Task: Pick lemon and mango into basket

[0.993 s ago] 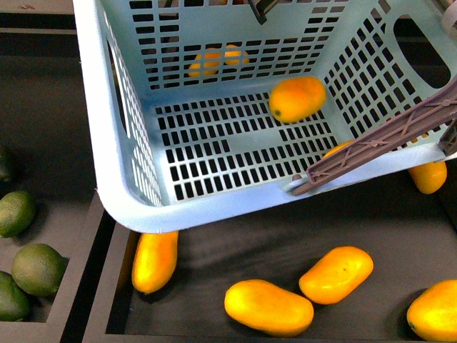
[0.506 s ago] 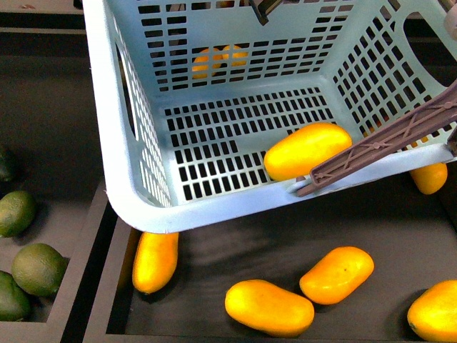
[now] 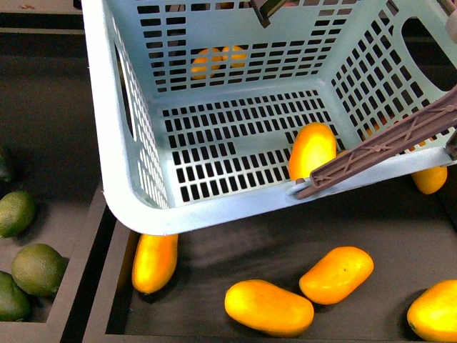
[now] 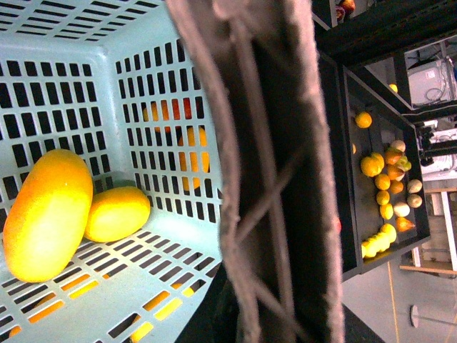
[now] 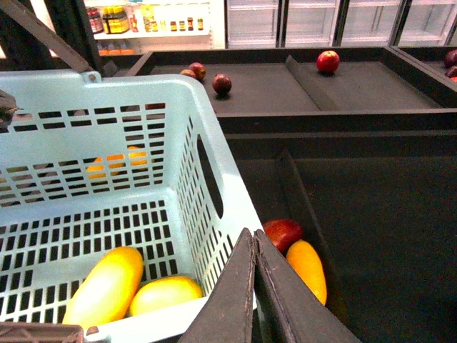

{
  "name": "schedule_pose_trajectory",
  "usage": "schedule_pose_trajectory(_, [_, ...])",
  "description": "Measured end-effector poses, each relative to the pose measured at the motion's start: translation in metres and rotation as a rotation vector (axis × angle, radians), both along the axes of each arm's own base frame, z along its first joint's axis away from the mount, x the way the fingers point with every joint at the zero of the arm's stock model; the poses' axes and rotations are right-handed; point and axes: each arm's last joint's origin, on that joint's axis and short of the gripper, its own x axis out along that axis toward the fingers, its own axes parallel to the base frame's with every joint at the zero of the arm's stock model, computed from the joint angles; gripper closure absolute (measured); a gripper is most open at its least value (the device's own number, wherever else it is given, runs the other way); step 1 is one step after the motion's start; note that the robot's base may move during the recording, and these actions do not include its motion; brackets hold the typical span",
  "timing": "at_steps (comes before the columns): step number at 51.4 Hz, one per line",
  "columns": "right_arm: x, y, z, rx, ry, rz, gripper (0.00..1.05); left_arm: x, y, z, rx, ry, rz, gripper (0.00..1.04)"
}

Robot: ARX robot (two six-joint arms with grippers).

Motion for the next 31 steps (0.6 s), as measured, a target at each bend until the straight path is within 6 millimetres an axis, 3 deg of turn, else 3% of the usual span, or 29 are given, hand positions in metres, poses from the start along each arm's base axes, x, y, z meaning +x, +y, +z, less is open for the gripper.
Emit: schedule_pose_trajectory(31, [-0.033, 0.000, 0.011, 0.000, -0.033, 0.000, 1.03, 0.000, 0.000, 0.000, 0.002, -0.002, 0.000, 1.00])
